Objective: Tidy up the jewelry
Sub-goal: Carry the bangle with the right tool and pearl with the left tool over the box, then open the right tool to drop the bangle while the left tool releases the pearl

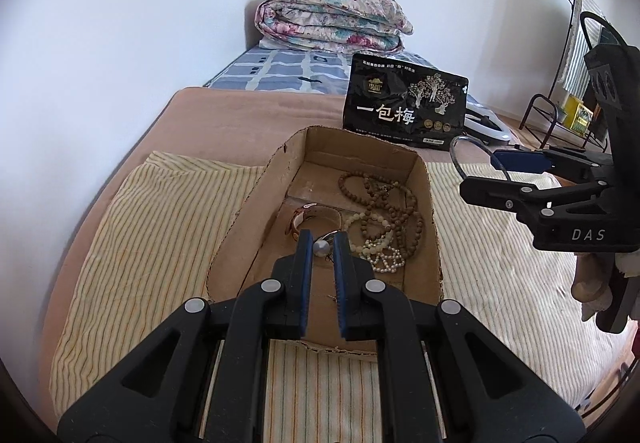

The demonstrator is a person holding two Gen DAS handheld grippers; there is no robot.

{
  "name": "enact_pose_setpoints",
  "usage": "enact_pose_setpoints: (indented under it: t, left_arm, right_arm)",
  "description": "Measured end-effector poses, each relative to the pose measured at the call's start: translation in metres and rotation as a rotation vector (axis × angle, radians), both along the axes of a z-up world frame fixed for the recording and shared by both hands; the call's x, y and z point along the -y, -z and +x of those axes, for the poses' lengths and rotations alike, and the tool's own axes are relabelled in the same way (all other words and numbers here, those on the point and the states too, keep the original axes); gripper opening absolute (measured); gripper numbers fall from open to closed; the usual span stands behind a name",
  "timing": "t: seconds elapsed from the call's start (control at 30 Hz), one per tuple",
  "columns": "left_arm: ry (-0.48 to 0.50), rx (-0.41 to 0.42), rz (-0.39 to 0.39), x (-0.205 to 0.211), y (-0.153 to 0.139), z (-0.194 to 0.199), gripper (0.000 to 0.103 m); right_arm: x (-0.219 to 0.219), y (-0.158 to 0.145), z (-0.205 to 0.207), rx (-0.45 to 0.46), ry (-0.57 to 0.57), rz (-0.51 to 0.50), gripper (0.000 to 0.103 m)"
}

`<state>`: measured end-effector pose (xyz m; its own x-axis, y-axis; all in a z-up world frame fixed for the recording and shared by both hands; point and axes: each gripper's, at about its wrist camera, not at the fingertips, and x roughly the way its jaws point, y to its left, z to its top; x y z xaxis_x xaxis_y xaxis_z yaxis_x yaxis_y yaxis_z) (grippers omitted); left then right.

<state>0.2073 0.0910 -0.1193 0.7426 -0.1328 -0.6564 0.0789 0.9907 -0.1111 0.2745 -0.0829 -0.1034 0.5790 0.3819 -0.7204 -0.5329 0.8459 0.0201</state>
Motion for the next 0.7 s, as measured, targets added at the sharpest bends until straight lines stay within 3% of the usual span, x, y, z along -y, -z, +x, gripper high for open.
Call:
enact_pose_setpoints:
  t: [0.7]
  left_arm:
    - [0.002,-0.019,-0.017,-0.002,0.008,0.012,0.009]
  right_arm:
    - [-0.025,0.005,0.026,-0.013,0.033,0.04,0.075]
